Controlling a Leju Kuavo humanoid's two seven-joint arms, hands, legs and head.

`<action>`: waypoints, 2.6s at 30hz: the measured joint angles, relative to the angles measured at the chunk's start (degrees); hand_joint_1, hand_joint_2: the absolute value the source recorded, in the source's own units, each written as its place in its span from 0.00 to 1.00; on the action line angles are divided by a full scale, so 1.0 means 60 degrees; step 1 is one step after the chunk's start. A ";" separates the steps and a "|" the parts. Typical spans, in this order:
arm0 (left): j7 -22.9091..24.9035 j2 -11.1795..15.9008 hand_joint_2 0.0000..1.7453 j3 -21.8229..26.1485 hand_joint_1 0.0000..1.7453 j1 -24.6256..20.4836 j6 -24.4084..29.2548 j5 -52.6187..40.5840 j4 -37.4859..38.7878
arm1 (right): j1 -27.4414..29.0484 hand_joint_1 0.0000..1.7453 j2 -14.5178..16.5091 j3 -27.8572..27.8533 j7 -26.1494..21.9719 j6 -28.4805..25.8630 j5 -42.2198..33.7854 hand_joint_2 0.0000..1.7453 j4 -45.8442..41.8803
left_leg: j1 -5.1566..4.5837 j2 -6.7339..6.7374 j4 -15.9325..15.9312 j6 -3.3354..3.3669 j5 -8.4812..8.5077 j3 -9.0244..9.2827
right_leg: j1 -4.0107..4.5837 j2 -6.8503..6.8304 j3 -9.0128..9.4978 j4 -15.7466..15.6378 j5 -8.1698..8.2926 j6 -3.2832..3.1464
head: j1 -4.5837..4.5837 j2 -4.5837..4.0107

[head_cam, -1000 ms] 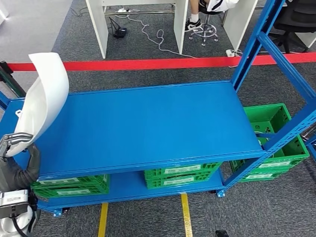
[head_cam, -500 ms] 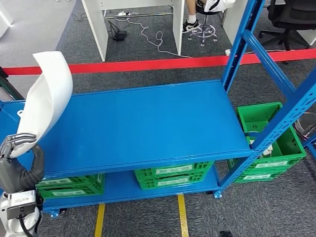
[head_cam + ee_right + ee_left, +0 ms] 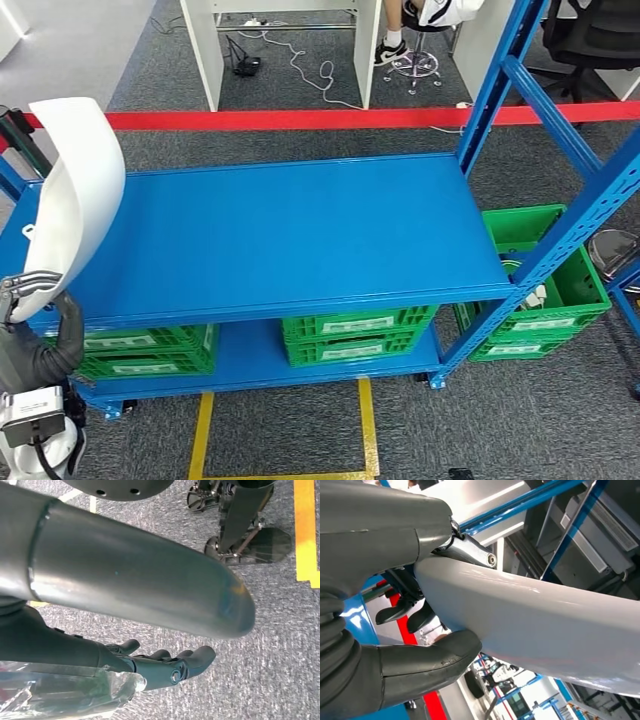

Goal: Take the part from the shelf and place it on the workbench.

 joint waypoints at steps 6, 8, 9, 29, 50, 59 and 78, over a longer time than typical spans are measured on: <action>0.0000 0.0006 1.00 -0.0013 1.00 -0.0001 0.0049 -0.0012 0.0000 | 0.0001 0.00 -0.0027 -0.0016 0.0029 0.0002 -0.0034 0.00 0.0000 | -0.0023 0.0062 -0.0001 0.0128 0.0497 -0.0580 | 0.0006 -0.0023 -0.0371 0.2447 -0.1498 0.0097 | 0.0025 0.0000; 0.0000 0.0006 1.00 -0.0015 1.00 -0.0009 0.0060 -0.0018 0.0000 | -0.0020 0.00 -0.0027 -0.0031 0.0017 0.0013 -0.0064 0.00 -0.0001 | -0.0029 0.0058 0.0004 0.0094 0.0650 -0.0751 | 0.0027 -0.0022 0.0497 0.1380 -0.1071 0.0023 | 0.0026 0.0000; 0.0000 0.0005 1.00 -0.0015 1.00 -0.0020 0.0056 -0.0028 0.0000 | -0.0045 0.00 -0.0027 -0.0038 -0.0007 0.0020 -0.0076 0.00 -0.0002 | -0.0035 0.0055 0.0008 0.0056 0.0722 -0.0817 | 0.0049 -0.0020 0.1031 0.0615 -0.0997 -0.0020 | 0.0023 0.0000; 0.0000 -0.0030 1.00 -0.0014 1.00 -0.0126 0.0164 -0.0056 0.0044 | -0.0056 0.00 -0.0102 -0.0131 -0.0173 -0.0067 -0.0115 0.00 -0.0027 | 0.0005 0.0029 -0.0319 -0.0142 -0.0243 0.0519 | 0.0019 -0.0040 0.0169 -0.0503 0.0474 -0.0052 | -0.0032 0.0000; -0.0002 0.0137 1.00 0.0269 1.00 0.0088 0.0317 -0.0031 -0.0102 | -0.0102 0.00 -0.0043 -0.0240 -0.0502 -0.0027 -0.0258 0.00 -0.0024 | -0.0010 0.0048 0.2251 -0.0410 -0.0897 -0.1538 | 0.0068 -0.0125 0.1255 -0.0841 -0.0352 -0.0480 | -0.0069 0.0000; 0.0003 0.0250 1.00 0.0291 1.00 0.0034 0.0135 -0.0220 -0.0248 | -0.0091 0.00 0.0059 -0.0352 -0.0730 0.0036 -0.0417 0.00 -0.0024 | 0.0015 0.0040 -0.0457 -0.0191 -0.0416 0.0809 | 0.0064 -0.0113 0.0219 -0.0545 0.0494 -0.0127 | -0.0076 0.0000; 0.0007 0.0245 1.00 0.0503 1.00 0.0161 -0.0084 -0.0398 -0.0331 | -0.0114 0.00 0.0202 -0.0421 -0.0821 -0.0010 -0.0341 0.00 -0.0020 | -0.0009 0.0061 0.0734 -0.0386 -0.0045 -0.1292 | 0.0068 -0.0144 0.1713 -0.0874 -0.0763 -0.0500 | -0.0060 0.0000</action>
